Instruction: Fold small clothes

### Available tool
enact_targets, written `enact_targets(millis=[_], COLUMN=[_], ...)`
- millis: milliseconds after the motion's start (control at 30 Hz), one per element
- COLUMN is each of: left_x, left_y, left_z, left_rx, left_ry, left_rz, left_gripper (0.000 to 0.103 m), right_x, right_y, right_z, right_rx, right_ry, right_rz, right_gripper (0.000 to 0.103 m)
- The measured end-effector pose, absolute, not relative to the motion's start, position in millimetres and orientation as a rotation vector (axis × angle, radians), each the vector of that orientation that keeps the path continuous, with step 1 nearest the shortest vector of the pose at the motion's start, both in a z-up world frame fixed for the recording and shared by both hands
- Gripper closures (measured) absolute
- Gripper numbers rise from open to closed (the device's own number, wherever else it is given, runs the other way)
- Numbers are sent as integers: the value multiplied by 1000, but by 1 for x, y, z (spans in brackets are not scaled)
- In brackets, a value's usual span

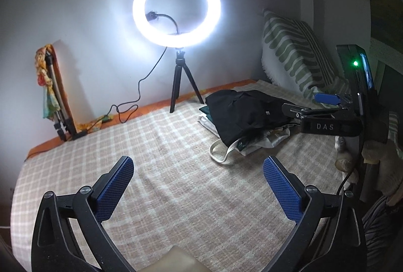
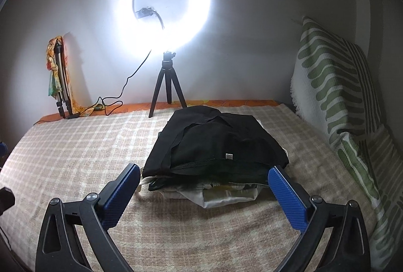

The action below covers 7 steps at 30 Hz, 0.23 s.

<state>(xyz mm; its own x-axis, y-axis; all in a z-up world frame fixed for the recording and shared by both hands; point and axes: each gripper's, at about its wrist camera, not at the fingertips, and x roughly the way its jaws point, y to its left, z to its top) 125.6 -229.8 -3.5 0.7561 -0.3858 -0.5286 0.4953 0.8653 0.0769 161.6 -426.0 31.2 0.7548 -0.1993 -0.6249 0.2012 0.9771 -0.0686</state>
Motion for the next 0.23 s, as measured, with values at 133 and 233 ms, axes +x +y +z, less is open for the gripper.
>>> enact_targets(millis=[133,233], left_x=[127,130], left_y=[-229,-224], left_z=[-5,-5], left_rx=[211,188], left_ry=[544,562], left_rz=[-491,-490], left_gripper=[1,1], right_x=[160,158], right_y=[-432,-435], right_z=[31,31], right_rx=[27,32], right_ry=[680,677], right_rz=[-236,-250], right_gripper=[0,0])
